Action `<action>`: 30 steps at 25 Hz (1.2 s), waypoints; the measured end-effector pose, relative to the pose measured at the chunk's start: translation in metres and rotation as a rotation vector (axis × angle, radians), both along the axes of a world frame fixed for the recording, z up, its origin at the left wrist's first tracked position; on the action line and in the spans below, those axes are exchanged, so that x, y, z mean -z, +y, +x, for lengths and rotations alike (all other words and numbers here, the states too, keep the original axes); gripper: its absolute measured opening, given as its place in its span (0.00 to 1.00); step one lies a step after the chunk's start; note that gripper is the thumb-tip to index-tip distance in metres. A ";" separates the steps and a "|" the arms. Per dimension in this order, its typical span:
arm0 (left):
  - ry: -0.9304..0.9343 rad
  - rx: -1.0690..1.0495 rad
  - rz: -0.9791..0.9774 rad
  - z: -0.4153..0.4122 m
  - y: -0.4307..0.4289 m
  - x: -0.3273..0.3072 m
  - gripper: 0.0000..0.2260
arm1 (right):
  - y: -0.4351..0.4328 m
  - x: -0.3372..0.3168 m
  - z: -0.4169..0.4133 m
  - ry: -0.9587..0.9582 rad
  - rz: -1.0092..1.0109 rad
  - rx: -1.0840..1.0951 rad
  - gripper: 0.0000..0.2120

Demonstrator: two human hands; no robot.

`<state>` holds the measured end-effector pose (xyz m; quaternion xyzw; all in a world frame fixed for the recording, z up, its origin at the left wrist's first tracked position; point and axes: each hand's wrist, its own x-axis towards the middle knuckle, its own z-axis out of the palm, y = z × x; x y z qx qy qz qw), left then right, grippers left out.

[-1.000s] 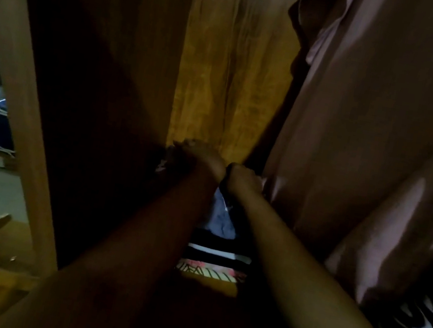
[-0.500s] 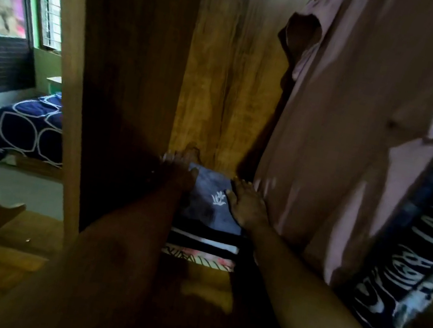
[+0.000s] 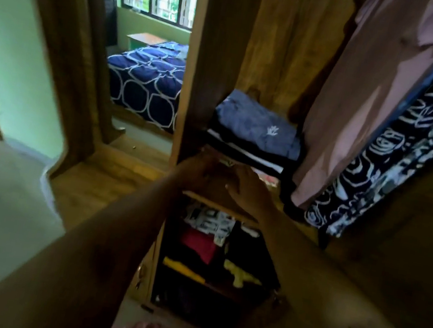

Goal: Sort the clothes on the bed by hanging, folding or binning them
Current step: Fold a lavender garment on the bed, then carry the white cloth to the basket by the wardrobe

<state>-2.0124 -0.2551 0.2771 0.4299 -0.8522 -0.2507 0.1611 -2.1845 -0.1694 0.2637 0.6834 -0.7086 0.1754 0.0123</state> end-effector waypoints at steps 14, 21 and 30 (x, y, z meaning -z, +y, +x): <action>-0.313 -0.157 0.028 0.472 0.076 0.004 0.21 | -0.012 -0.019 0.378 0.166 0.456 -0.411 0.25; -0.357 -0.566 0.120 0.807 0.130 0.010 0.23 | -0.045 -0.014 0.728 0.186 0.347 -0.805 0.27; -0.350 -0.938 0.169 1.124 0.076 0.002 0.22 | -0.177 -0.033 1.096 0.256 0.282 -1.157 0.25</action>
